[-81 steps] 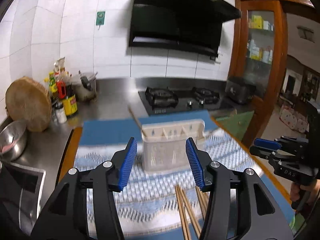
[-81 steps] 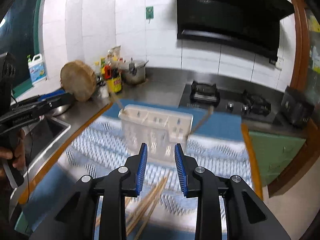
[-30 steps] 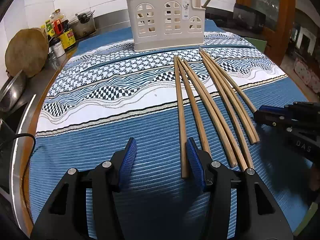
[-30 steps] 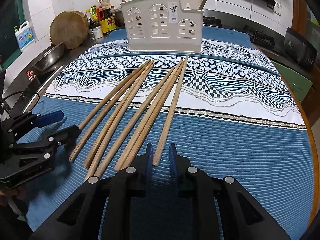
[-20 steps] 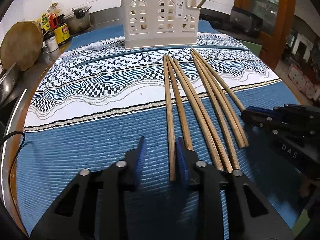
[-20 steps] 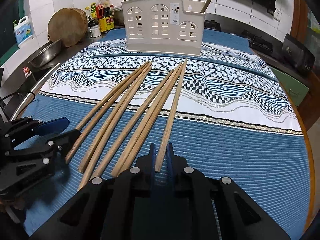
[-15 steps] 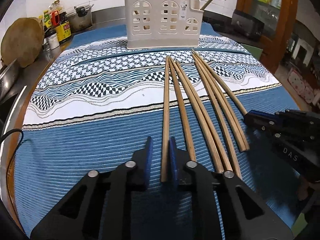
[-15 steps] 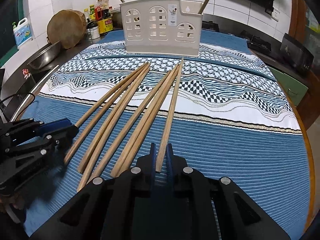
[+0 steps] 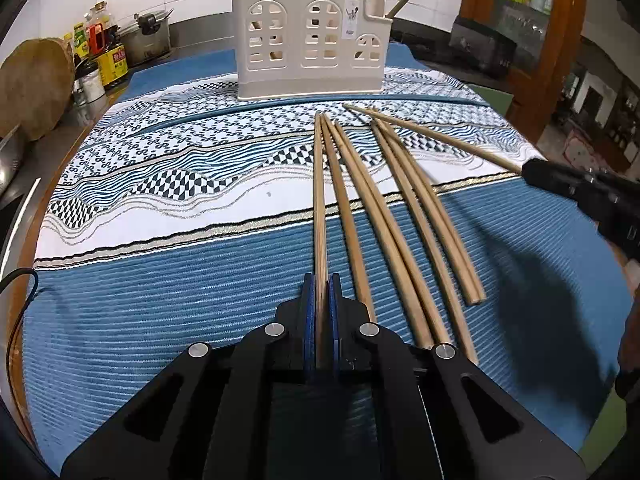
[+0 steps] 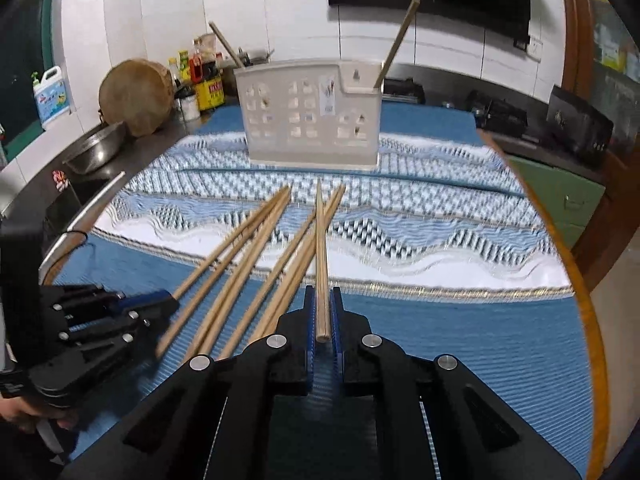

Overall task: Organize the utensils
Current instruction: 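Lift both held chopsticks and carry them over the white holder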

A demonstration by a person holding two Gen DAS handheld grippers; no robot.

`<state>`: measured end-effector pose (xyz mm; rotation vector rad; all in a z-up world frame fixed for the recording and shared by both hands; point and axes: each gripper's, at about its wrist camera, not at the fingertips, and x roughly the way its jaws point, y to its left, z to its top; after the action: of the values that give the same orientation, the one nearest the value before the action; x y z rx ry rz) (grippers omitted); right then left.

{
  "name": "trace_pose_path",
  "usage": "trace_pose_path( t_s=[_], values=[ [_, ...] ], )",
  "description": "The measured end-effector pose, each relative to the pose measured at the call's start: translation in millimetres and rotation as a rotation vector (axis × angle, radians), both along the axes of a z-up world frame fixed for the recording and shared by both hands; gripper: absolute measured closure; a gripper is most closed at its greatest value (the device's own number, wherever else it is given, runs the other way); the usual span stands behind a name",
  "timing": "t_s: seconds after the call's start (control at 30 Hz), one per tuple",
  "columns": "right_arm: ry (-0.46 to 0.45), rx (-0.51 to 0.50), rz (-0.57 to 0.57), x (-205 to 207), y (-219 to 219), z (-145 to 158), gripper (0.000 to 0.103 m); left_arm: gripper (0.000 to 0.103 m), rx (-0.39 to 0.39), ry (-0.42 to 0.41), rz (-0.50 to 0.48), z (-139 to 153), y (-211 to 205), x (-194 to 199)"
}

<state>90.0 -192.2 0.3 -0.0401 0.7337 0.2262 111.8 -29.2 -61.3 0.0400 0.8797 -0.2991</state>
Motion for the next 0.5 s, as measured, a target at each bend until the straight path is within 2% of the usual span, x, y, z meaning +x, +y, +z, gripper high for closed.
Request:
trace_pose_path(
  t_s=[0.23,0.5],
  values=[
    [-0.079,0.034,0.019,2,-10,44,0.096,0.097,-0.057,-0.059,-0.006,27,8,-2],
    [-0.129,0.051,0.072,22,-17,90,0.096,0.097,-0.091,-0.167,-0.016,74,17,8]
  ],
)
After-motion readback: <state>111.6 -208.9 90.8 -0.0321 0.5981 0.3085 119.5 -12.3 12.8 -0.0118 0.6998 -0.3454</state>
